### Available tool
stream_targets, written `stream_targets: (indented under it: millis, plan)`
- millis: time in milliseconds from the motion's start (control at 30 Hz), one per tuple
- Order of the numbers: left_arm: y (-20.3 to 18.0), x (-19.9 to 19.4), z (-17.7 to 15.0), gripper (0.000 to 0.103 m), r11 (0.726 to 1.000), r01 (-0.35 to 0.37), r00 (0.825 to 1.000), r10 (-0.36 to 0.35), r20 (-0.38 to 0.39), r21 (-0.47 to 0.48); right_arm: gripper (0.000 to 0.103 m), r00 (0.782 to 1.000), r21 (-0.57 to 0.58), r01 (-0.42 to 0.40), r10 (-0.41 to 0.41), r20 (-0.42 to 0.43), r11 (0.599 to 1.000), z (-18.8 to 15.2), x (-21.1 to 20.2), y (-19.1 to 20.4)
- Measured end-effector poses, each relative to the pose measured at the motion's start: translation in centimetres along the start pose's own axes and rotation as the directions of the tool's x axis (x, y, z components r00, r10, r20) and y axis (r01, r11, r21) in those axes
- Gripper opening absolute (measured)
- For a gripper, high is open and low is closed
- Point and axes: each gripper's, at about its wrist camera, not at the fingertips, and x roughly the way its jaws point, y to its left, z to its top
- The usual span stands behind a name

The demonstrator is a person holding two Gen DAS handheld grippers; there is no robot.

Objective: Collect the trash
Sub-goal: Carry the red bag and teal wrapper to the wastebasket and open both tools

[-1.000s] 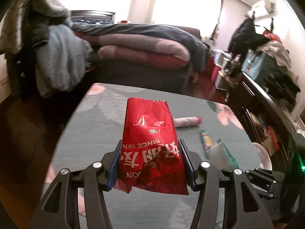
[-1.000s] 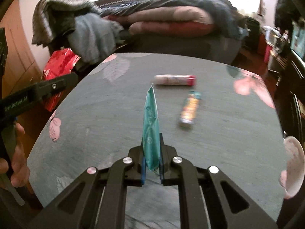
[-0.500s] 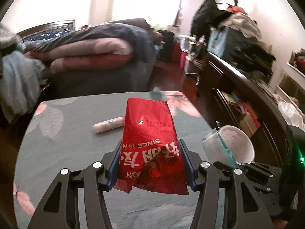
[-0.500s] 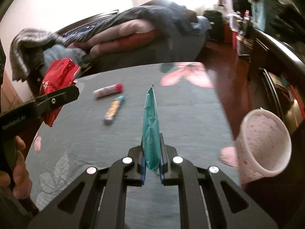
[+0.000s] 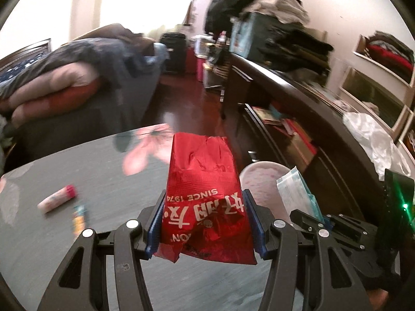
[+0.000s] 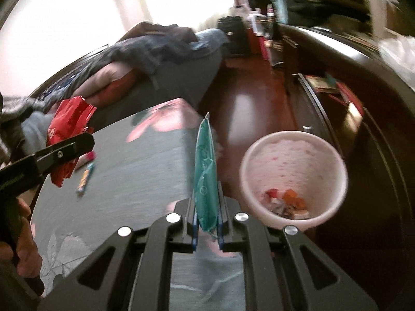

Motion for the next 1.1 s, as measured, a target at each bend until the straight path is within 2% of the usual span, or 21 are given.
stream_targets:
  millis: [267, 433, 600, 767, 900, 967, 1033, 1100]
  plan:
    - [-5.7, 4.2, 2.2, 0.056, 0.991, 0.103, 0.994, -0.101, -0.029, 0.086, 0.012, 0.996, 0.104, 0.082, -0.084, 0.013, 0.991, 0.5, 0.4, -5.9]
    - [-9.0, 7.6, 3.0, 0.056, 0.977, 0.174, 0.983, -0.166, -0.074, 0.119, 0.012, 0.994, 0.156, 0.111, -0.113, 0.007, 0.981, 0.7, 1.5, -9.0]
    - [-11.5, 11.1, 3.3, 0.056, 0.968, 0.197, 0.976, -0.180, -0.119, 0.155, 0.012, 0.990, 0.197, 0.138, -0.140, -0.003, 0.971, 0.9, 3.4, -11.3]
    - [-12.9, 14.8, 3.5, 0.056, 0.965, 0.191, 0.973, -0.163, -0.161, 0.179, 0.012, 0.987, 0.224, 0.161, -0.161, -0.015, 0.961, 1.2, 5.5, -13.3]
    - [-13.2, 16.9, 3.6, 0.064, 0.968, 0.181, 0.972, -0.148, -0.184, 0.175, 0.017, 0.984, 0.231, 0.178, -0.178, -0.021, 0.956, 1.4, 7.1, -14.3]
    - [-13.2, 17.2, 3.5, 0.076, 0.971, 0.162, 0.976, -0.131, -0.173, 0.178, 0.025, 0.982, 0.232, 0.187, -0.188, -0.020, 0.954, 1.4, 7.8, -14.6]
    - [-13.1, 17.3, 3.6, 0.080, 0.971, 0.155, 0.979, -0.126, -0.161, 0.180, 0.035, 0.980, 0.230, 0.196, -0.195, -0.024, 0.953, 1.4, 8.3, -14.7]
    - [-12.9, 17.3, 3.7, 0.087, 0.973, 0.155, 0.979, -0.128, -0.159, 0.173, 0.041, 0.978, 0.227, 0.206, -0.207, -0.023, 0.952, 1.3, 8.6, -14.7]
